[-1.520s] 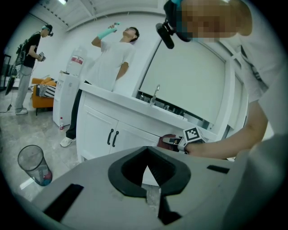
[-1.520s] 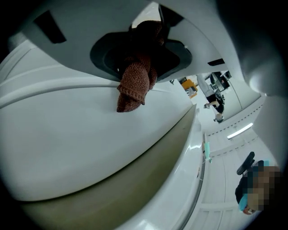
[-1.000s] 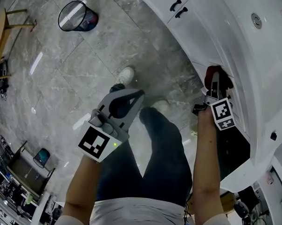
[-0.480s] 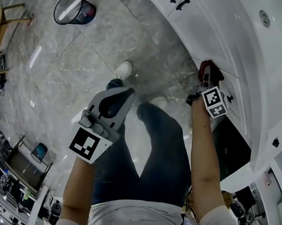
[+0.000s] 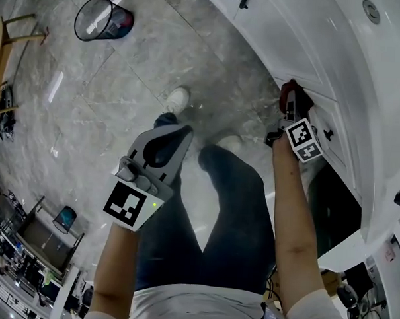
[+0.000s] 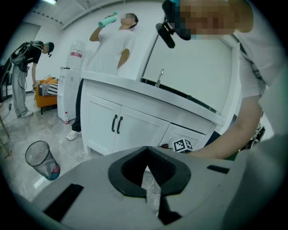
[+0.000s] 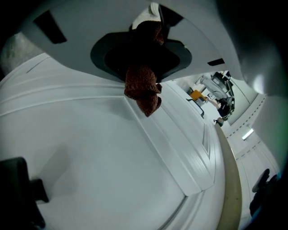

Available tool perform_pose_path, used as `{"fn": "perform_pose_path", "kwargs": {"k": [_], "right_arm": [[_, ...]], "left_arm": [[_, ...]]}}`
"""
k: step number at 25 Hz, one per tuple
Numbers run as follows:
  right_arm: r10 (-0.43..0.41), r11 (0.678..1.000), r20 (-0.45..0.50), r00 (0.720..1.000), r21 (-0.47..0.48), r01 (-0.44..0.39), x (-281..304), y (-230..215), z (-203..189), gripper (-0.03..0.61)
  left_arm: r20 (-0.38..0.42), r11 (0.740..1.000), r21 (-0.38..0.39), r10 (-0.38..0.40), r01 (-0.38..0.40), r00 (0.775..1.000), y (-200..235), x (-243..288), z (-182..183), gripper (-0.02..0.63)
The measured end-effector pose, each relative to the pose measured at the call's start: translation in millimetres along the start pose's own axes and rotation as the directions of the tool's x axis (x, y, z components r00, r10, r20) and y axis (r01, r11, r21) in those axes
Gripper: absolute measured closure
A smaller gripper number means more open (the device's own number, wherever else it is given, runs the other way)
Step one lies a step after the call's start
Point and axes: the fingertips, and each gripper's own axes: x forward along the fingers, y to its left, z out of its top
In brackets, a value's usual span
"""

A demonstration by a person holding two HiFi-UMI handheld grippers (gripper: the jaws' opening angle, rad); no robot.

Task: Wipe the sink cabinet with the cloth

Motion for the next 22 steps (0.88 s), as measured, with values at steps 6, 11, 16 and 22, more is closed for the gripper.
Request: {"fn": "perform_pose_path", "kwargs": {"k": [6, 11, 16, 22], "right_arm": [[-0.041, 0.999, 0.001, 0.999, 0.024, 0.041, -19.3, -31.4, -3.9, 0.431], [-0.071, 0.997, 0.010, 0.997, 0.038, 0.070, -40.0, -55.1, -2.7, 0.431], [-0.116, 0.992, 0.024, 0.993, 0.041, 0.115, -64.2, -89.4, -1.6, 0.431], [-0.175, 0.984, 0.046, 0.984, 0.042, 0.173, -96.3, -128.8, -2.8, 0.431]], "left_arm": [[-0.015, 1.000, 0.012, -0.027, 0.027, 1.000, -11.1, 9.5, 1.8, 0.603], [-0.022, 0.997, 0.040, -0.059, 0.060, 0.998, -19.0, 15.3, 6.2, 0.603], [-0.027, 0.993, 0.062, -0.101, 0.103, 0.995, -35.1, 23.2, 3.2, 0.603], [-0.051, 0.982, 0.078, -0.169, 0.173, 0.984, -58.9, 35.6, -4.9, 0.603]]}}
